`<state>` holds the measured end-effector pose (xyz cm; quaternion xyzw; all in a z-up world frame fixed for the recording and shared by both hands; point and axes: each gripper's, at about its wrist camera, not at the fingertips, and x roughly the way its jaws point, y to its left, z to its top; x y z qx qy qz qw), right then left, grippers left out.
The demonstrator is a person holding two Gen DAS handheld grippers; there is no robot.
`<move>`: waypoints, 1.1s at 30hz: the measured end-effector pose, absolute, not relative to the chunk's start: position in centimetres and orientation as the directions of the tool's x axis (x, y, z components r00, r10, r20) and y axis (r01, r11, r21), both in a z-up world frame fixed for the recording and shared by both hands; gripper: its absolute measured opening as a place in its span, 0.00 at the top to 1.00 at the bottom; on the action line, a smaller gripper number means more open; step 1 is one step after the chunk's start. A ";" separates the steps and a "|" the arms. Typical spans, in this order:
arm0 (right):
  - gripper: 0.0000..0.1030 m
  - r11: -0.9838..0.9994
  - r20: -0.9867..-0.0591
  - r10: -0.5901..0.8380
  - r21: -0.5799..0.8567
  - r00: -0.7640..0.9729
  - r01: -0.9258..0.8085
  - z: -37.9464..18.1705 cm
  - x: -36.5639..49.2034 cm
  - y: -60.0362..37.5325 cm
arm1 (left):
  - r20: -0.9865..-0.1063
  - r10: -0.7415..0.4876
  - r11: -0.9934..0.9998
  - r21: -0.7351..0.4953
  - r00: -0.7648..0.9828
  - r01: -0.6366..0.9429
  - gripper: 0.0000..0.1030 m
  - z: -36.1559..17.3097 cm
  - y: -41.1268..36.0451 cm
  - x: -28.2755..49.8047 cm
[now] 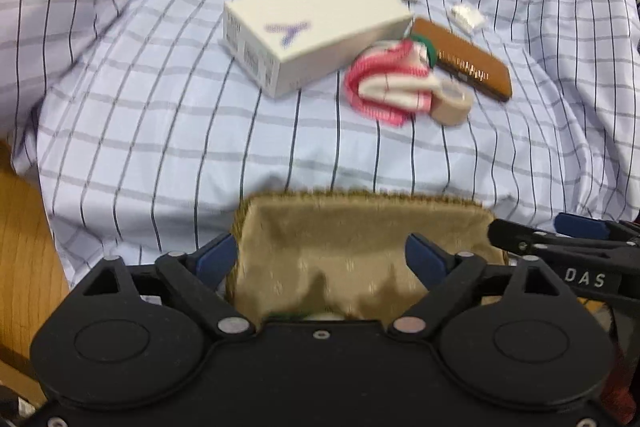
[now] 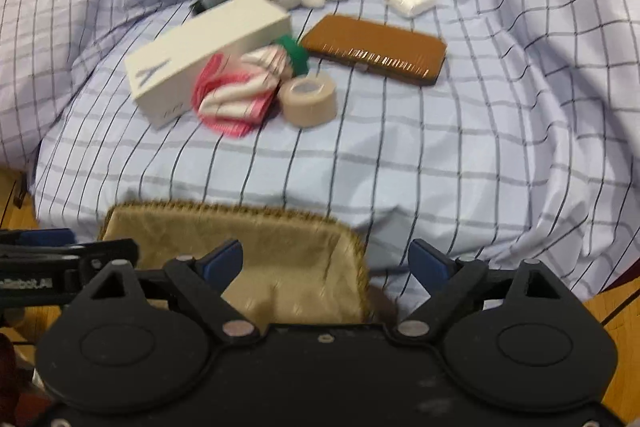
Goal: Organize soft objects
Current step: 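Withdraw both open grippers from the basket, then reach left gripper to the white teddy while right reaches the cotton pad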
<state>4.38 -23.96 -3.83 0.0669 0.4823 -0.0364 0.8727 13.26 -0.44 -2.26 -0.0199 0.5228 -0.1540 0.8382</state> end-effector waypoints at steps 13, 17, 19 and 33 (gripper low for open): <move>0.05 0.977 -0.781 -0.069 0.071 0.620 0.199 -1.6 9.9 -27.4 | -0.804 -0.276 0.956 -0.170 0.527 0.241 0.10 0.4 -2.1 19.0; 0.04 0.970 -0.754 -0.082 0.090 0.651 0.226 -1.0 11.9 -28.5 | -0.788 -0.305 0.947 -0.193 0.535 0.255 0.10 0.9 -3.0 21.0; 0.03 0.966 -0.744 -0.090 0.097 0.662 0.240 -0.9 13.0 -28.9 | -0.784 -0.318 0.942 -0.199 0.532 0.270 0.11 1.0 -3.7 22.3; 0.01 0.943 -0.700 -0.160 0.101 0.696 0.318 -2.6 19.7 -30.4 | -0.695 -0.355 0.929 -0.186 0.625 0.320 0.11 1.9 -8.6 31.6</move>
